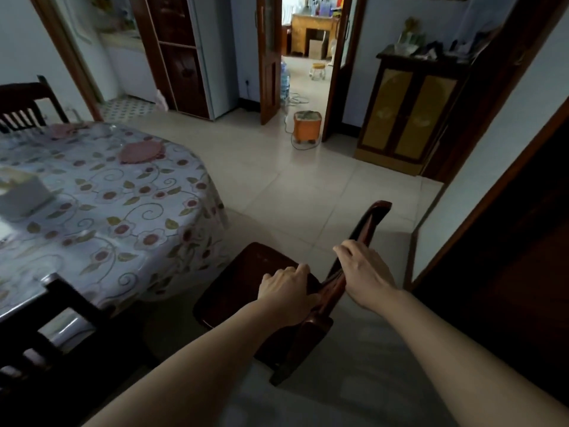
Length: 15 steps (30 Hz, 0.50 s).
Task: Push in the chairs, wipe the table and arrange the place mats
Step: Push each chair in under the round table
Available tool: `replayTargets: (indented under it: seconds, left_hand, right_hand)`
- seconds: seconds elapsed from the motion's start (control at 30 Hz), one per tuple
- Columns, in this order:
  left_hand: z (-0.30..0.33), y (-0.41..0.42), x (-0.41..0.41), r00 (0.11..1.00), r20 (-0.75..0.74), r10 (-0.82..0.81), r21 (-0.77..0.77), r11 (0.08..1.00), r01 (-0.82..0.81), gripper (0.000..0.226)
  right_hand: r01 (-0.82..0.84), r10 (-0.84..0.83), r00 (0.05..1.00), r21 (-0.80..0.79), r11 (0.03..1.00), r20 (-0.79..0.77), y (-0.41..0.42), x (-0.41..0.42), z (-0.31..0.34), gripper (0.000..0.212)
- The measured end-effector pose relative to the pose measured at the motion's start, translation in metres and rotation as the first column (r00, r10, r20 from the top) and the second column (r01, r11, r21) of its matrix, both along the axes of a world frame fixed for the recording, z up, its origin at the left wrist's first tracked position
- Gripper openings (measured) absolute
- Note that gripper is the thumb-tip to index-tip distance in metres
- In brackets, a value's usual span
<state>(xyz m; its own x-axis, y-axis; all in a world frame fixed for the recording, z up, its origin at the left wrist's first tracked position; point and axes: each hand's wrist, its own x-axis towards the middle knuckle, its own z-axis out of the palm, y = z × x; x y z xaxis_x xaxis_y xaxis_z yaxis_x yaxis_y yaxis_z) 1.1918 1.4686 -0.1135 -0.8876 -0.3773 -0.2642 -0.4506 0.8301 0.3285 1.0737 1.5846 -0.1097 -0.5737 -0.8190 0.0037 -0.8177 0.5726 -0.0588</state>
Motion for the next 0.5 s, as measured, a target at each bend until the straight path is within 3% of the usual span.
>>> replayTargets:
  seconds: [0.33, 0.5]
  left_hand:
    - [-0.034, 0.039, -0.079, 0.991, 0.125, -0.046, 0.045, 0.998, 0.041, 0.048]
    - [-0.036, 0.034, -0.089, 0.992, 0.106, -0.066, -0.013, 0.998, 0.068, 0.043]
  right_hand:
    - [0.086, -0.091, 0.991, 0.054, 0.995, 0.098, 0.020, -0.057, -0.042, 0.056]
    - [0.022, -0.032, 0.995, 0.110, 0.994, 0.089, 0.016, -0.075, -0.053, 0.064]
